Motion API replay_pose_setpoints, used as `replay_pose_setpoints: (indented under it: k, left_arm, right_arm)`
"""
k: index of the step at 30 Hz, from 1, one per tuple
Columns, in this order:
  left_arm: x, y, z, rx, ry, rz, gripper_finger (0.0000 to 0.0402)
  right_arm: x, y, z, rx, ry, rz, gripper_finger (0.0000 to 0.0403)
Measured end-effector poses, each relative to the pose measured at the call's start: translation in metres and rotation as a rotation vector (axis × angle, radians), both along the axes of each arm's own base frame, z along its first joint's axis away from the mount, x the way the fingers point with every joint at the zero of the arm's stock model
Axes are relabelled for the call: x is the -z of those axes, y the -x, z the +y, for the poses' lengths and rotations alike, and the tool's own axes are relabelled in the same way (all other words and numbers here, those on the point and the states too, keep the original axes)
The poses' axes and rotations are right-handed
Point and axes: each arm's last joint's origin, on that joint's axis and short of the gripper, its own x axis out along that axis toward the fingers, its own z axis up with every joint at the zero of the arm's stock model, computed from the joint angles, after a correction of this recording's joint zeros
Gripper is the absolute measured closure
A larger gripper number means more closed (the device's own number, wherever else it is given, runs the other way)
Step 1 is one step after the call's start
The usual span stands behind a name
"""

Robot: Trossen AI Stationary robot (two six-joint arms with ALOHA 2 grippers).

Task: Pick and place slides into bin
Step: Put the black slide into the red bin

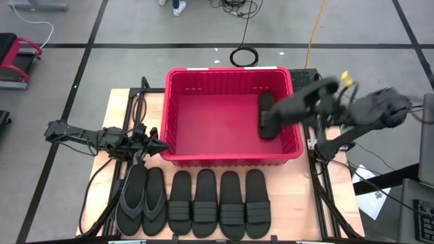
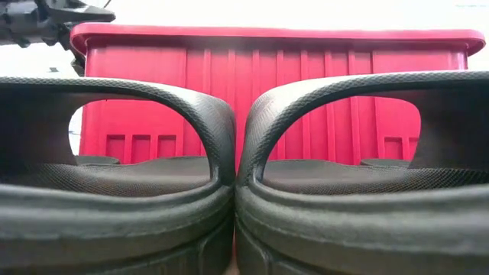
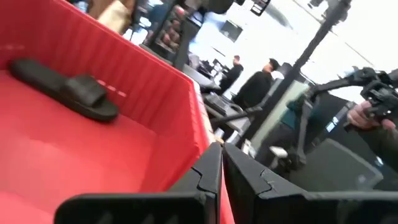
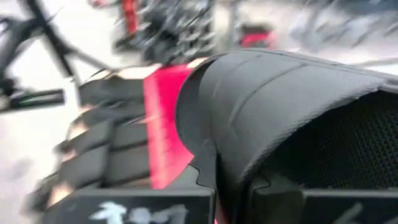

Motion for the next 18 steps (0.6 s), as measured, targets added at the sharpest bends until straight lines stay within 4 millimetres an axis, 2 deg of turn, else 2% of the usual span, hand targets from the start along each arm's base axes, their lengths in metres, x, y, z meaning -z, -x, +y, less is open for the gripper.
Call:
replay_pose_setpoints:
  k: [5, 8, 11, 14, 18]
  left_arm:
    - [-0.004, 0.0, 0.002, -0.071, 0.012, -0.045, 0.0376]
    - [-0.007, 0.001, 0.004, -0.133, 0.02, -0.075, 0.0376]
    - [-0.009, 0.001, 0.006, -0.192, 0.025, -0.091, 0.0376]
    - [-0.01, 0.001, 0.007, -0.222, 0.039, -0.108, 0.0376]
    - [-0.013, 0.002, 0.007, -0.242, 0.044, -0.131, 0.0376]
  right_arm:
    - [-0.022, 0.024, -0.022, 0.063, 0.128, -0.062, 0.0399]
    - [-0.032, 0.037, -0.027, 0.052, 0.147, -0.084, 0.0399]
    - [-0.037, 0.041, -0.029, 0.06, 0.149, -0.077, 0.0399]
    - [-0.035, 0.029, -0.027, 0.011, 0.184, -0.026, 0.0399]
    - [-0.029, -0.011, -0.027, -0.028, 0.222, 0.069, 0.0399]
